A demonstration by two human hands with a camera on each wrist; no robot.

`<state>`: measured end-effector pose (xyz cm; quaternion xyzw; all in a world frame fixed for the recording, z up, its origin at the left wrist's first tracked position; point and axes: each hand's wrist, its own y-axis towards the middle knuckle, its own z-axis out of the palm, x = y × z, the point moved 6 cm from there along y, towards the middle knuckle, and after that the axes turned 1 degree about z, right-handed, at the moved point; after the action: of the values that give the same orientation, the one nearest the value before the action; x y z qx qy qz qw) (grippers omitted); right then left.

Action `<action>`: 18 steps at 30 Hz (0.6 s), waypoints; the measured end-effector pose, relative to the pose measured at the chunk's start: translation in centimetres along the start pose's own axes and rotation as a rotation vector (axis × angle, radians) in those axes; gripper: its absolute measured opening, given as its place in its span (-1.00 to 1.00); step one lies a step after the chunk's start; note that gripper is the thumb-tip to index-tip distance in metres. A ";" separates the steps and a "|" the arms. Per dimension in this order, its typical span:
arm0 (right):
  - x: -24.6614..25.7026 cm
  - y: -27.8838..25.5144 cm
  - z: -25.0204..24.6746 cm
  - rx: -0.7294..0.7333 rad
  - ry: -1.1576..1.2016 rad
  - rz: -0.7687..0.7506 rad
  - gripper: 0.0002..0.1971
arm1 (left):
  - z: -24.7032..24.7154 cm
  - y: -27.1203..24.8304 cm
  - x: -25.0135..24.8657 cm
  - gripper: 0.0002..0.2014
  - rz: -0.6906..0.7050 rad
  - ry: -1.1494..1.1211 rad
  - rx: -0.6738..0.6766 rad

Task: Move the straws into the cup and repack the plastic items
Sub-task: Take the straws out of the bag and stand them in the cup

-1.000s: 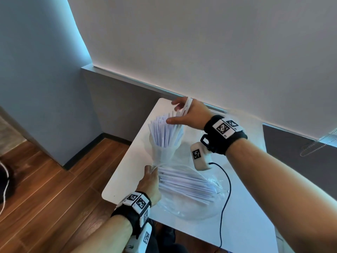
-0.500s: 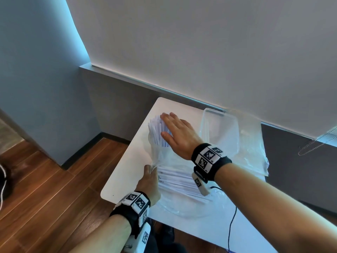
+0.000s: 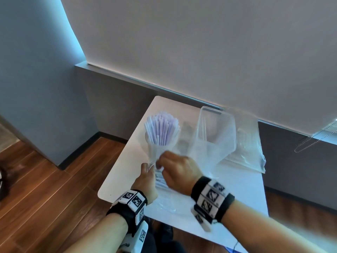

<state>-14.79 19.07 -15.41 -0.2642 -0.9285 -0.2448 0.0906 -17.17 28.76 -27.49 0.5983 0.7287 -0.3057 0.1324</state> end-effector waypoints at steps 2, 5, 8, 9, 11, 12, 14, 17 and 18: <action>-0.9 -3.6 3.6 0.191 0.005 0.151 -0.74 | 0.2 0.1 0.0 -0.23 0.006 -0.001 0.002; -4.2 -7.5 7.9 0.434 -0.106 0.405 -0.75 | 0.6 0.1 0.3 -0.16 0.001 0.023 0.029; -6.1 -9.2 9.9 0.538 -0.208 0.490 -0.72 | 0.8 -0.2 0.5 -0.15 -0.011 0.032 0.043; -6.3 -9.3 9.9 0.549 -0.223 0.489 -0.67 | 0.8 -0.3 0.6 -0.15 -0.009 0.027 0.042; -6.7 -9.3 9.4 0.516 -0.266 0.498 -0.61 | 0.7 -0.3 0.6 -0.14 -0.004 0.022 0.046; -6.8 -9.2 9.2 0.513 -0.265 0.507 -0.62 | 0.7 -0.2 0.7 -0.12 -0.006 0.021 0.049; -6.9 -9.0 8.6 0.508 -0.244 0.534 -0.65 | 0.6 -0.1 0.7 -0.08 0.000 0.027 0.041; -6.6 -8.9 8.6 0.486 -0.268 0.535 -0.65 | 0.5 0.1 0.5 -0.08 -0.001 0.023 0.037; -6.4 -8.8 8.9 0.489 -0.267 0.530 -0.64 | 0.4 0.1 0.3 -0.08 -0.002 0.019 0.036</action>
<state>-14.46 14.11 -28.58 -0.4953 -0.8625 0.0526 0.0895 -17.26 28.79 -28.00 0.6027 0.7250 -0.3131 0.1142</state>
